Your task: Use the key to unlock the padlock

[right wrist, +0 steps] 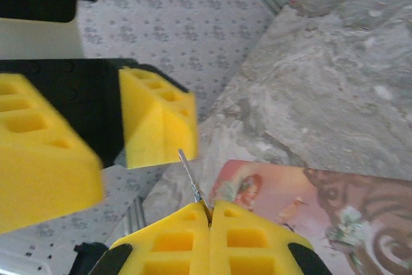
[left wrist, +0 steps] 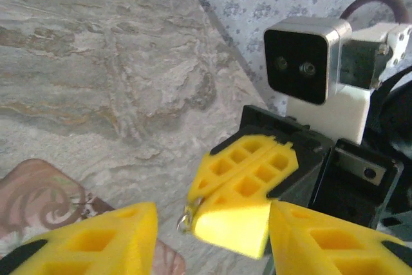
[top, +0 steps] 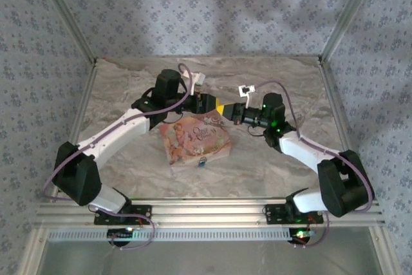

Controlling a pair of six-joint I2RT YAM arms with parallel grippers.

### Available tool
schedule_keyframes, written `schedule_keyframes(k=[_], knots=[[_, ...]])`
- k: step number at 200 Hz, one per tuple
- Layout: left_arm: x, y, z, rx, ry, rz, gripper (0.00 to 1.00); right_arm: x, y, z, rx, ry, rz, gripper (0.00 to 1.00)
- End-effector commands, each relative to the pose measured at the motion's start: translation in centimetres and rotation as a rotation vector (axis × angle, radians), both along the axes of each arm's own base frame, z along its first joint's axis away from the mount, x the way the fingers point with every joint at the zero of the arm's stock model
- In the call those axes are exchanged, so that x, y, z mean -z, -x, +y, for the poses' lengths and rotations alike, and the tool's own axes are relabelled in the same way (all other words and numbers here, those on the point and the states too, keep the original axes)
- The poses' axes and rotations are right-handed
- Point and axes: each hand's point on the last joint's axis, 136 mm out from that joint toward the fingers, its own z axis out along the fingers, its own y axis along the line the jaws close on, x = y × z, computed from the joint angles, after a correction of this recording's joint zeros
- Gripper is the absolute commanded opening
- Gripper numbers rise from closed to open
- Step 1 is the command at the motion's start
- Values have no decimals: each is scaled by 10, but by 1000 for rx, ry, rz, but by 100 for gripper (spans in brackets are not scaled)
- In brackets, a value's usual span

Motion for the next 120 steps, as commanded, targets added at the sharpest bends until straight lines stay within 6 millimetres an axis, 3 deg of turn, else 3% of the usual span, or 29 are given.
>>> schedule_keyframes(k=[1,25,65,91,120], knots=[[-17,1,23,-86,-72,-81,59,13,-3,-18,88,99,0,0],[1,5,52,-208,-231,-101,71,26,-4,-38,179,196,6,0],[41,29,91,-349,-463,-76,79,42,-13,-81,368,309,40,0],[63,42,96,-376,-516,-10,83,49,-15,-102,454,370,65,0],[84,46,92,-377,-591,30,88,53,-13,-111,488,418,74,0]])
